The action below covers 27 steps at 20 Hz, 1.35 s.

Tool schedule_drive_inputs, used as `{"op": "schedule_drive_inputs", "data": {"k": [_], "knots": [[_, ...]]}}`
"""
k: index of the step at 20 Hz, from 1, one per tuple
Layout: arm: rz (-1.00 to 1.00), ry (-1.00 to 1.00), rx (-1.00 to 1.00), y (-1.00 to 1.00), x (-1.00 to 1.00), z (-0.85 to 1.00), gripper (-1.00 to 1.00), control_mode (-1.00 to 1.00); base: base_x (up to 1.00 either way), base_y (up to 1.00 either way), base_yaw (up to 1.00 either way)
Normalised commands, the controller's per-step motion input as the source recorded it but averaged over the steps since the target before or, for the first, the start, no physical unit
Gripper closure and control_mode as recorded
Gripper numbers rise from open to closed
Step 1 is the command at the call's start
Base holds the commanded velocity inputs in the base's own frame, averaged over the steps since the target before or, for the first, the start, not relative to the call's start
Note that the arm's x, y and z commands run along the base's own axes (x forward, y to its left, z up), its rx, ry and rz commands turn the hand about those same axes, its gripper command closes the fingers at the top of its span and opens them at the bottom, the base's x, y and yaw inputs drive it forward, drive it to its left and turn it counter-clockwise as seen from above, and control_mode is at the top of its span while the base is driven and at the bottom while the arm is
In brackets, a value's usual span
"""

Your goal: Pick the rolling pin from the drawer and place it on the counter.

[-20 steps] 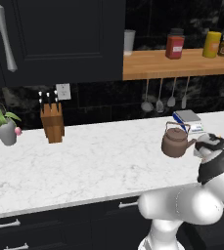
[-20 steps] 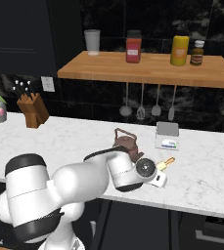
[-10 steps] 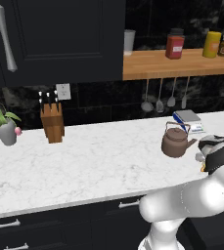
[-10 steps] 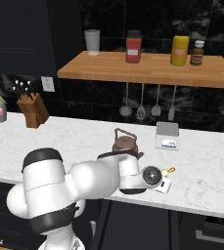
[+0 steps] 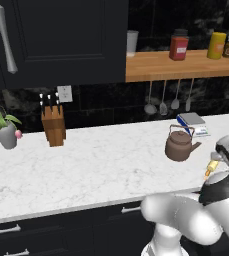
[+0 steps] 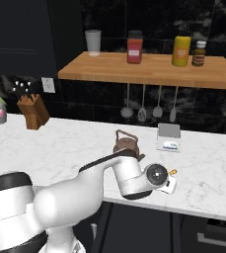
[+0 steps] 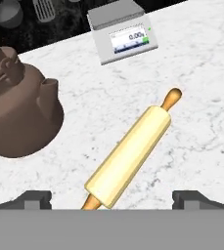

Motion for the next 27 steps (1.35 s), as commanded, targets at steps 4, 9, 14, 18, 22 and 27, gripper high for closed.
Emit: {"op": "schedule_drive_inputs", "data": {"k": [4,9,14,18,22,27], "knots": [[0.01,0.0,0.0,0.0,-0.68,0.98,-1.0,-1.0,0.0,0.0,0.0],[0.04,-0.16,0.0,0.09,-0.68,0.39,-1.0,-1.0,0.0,0.0,0.0],[0.02,-0.23,0.0,0.4,-0.43,0.24,-1.0,-1.0,0.0,0.0,0.0],[0.03,-0.06,-0.02,0.72,-0.03,0.48,-1.0,-1.0,0.0,0.0,0.0],[0.03,0.0,-0.1,0.87,0.0,0.56,-1.0,-1.0,0.0,0.0,0.0],[0.01,0.01,-0.15,0.76,0.0,0.23,-1.0,-1.0,0.0,0.0,0.0]]}}
